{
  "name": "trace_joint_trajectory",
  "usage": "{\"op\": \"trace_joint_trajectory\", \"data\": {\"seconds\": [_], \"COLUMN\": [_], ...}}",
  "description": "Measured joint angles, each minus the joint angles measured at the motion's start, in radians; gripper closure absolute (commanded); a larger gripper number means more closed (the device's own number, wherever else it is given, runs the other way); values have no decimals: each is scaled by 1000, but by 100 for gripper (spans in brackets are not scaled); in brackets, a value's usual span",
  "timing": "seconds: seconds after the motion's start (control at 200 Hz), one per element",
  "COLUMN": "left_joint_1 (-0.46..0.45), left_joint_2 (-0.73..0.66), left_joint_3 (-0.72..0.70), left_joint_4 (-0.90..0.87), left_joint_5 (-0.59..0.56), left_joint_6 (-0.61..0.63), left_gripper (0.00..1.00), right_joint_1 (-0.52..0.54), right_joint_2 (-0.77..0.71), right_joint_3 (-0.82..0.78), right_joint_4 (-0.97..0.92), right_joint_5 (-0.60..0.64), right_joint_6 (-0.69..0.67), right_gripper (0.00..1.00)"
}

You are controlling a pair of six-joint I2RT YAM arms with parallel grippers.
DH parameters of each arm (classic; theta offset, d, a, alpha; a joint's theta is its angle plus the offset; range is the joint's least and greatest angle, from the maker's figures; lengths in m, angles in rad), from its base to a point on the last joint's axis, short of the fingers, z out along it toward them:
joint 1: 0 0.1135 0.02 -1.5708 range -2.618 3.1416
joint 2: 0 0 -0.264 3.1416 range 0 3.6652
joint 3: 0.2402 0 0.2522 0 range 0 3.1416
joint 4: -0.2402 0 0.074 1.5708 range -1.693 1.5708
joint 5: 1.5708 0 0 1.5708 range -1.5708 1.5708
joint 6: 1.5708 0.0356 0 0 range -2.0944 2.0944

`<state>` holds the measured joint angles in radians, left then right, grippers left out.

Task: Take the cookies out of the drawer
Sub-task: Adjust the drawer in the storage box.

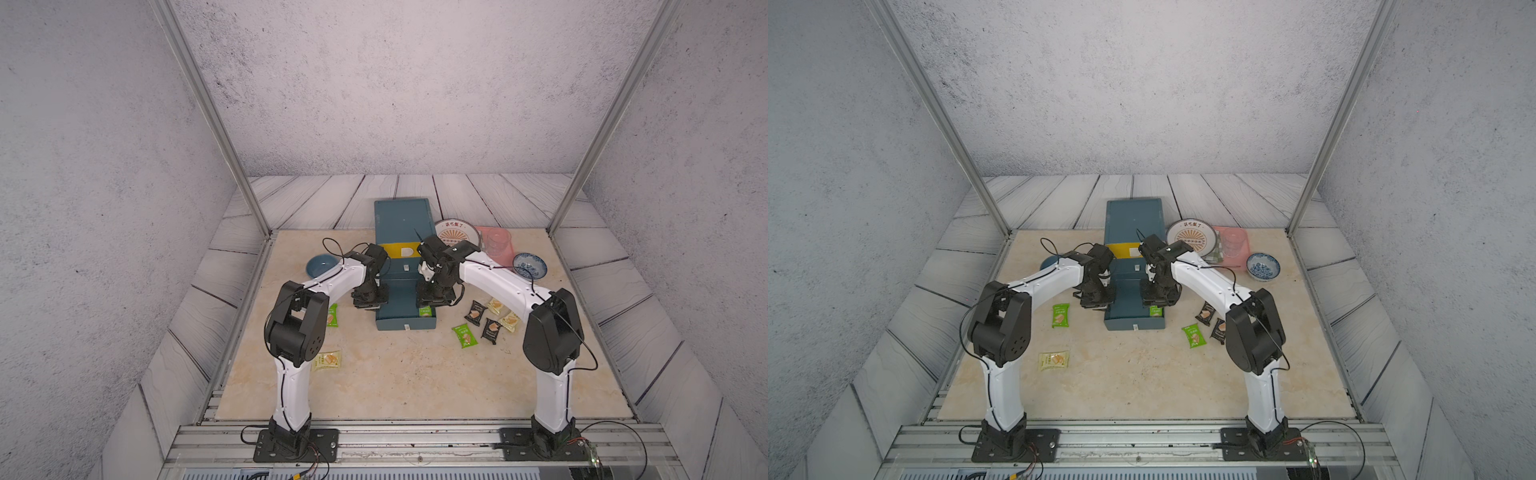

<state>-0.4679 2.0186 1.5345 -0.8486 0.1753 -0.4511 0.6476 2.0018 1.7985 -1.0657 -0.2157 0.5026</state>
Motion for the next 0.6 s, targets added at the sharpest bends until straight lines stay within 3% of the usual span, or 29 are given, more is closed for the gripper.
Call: {"op": "trace_joint_trajectory", "data": {"seconds": [0.205,0.31,0.6], "left_joint_1": [-5,-6,-8], "left_joint_2": [0,0,0], "left_joint_3": [0,0,0], "left_joint_4": [0,2,8], "left_joint_5": [-13,-15,-16], "left_joint_6": [14,14,2], "left_gripper": [100,100,100], "right_joint_1": [23,37,58], "right_joint_2": [80,111,150], "right_joint_3": [100,125,98], "right_joint_4": [-61,-85,-110], "right_joint_5": [28,39,78], "right_joint_6": [45,71,112], "right_gripper": [52,44,38]}}
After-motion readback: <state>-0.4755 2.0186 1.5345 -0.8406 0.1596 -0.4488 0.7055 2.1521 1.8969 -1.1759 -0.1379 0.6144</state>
